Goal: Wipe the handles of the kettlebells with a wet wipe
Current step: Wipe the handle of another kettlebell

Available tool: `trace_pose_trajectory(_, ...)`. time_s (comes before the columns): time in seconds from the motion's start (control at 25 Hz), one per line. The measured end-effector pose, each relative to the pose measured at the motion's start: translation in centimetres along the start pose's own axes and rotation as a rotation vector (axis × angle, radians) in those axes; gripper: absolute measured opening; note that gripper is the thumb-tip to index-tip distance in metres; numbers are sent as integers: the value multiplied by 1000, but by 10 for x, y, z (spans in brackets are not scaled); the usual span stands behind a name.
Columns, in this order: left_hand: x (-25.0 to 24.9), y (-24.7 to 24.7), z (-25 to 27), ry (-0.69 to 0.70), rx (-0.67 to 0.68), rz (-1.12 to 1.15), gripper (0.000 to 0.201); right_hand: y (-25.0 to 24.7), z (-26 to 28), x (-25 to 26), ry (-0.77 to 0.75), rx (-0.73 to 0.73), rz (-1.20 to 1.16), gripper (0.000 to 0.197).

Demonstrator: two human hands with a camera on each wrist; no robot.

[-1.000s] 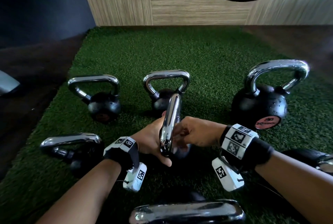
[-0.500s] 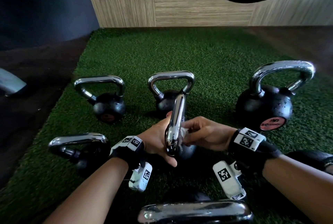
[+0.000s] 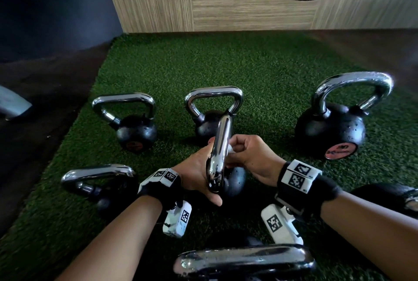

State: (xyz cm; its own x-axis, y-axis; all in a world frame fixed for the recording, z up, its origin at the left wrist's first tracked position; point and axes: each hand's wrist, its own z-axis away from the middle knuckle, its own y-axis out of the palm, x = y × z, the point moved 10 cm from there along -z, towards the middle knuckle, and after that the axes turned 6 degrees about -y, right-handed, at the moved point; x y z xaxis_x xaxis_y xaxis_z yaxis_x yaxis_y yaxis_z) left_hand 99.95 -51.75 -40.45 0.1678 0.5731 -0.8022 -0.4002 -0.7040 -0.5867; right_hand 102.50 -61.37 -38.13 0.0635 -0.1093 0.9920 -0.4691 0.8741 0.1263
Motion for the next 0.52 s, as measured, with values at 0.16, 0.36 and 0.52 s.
trace_pose_trajectory(0.16, 12, -1, 2, -58, -32, -13, 139, -15, -11, 12, -39, -210, 122, 24)
trace_pose_trajectory(0.36, 16, 1, -1, -85, -27, -32, 143, -23, -7, 20, -105, -297, 268, 25)
trace_pose_trajectory(0.52, 13, -1, -1, -61, -47, -75, 134, -42, -16, 36, -130, -449, 413, 19)
